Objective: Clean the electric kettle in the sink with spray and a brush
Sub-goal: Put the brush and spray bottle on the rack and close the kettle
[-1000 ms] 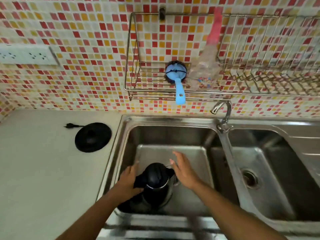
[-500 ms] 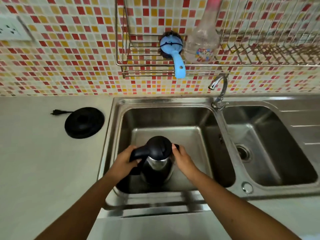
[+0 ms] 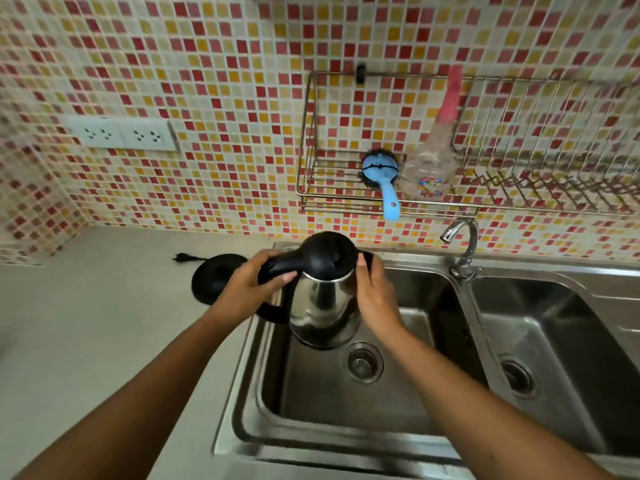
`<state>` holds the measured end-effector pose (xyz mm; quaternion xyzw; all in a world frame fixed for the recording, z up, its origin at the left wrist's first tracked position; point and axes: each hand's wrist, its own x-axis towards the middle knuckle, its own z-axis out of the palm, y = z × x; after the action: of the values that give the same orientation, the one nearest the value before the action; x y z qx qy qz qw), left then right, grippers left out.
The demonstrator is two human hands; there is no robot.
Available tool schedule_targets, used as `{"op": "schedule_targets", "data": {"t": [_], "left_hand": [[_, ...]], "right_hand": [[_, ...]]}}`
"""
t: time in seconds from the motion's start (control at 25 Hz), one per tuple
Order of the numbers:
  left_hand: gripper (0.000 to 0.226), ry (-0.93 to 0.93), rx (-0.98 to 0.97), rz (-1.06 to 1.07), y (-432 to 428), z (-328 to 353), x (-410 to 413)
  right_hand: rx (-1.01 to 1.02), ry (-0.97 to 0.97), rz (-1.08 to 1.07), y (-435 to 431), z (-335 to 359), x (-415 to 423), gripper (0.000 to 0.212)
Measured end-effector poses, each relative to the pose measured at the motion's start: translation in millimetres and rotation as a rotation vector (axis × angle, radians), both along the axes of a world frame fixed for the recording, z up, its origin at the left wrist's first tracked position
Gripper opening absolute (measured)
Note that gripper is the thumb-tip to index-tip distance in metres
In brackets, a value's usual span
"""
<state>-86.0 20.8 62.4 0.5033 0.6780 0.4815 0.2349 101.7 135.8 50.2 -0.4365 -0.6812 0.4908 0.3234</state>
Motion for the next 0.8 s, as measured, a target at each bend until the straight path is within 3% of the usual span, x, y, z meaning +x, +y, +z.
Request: {"op": "schedule_targets", "data": {"t": [0.16, 0.28, 0.48, 0.8], "left_hand": [[0.027, 0.005, 0.045, 0.098, -18, 28, -67], [0.027, -0.026, 0.032, 0.137, -23, 34, -130], [0.031, 0.048, -0.014, 0.126, -18, 21, -228], [0.030, 0.073, -0.054, 0.107, -12, -8, -284]], "right_hand": [[0.054, 0.048, 0.076, -11, 21, -76, 0.048], [0.039, 0.070, 0.089, -14, 30, -143, 0.041], [-0.026, -0.016, 0.037, -10, 17, -241, 0.047], [0.003, -0.088, -0.016, -12, -15, -296, 0.052]]}}
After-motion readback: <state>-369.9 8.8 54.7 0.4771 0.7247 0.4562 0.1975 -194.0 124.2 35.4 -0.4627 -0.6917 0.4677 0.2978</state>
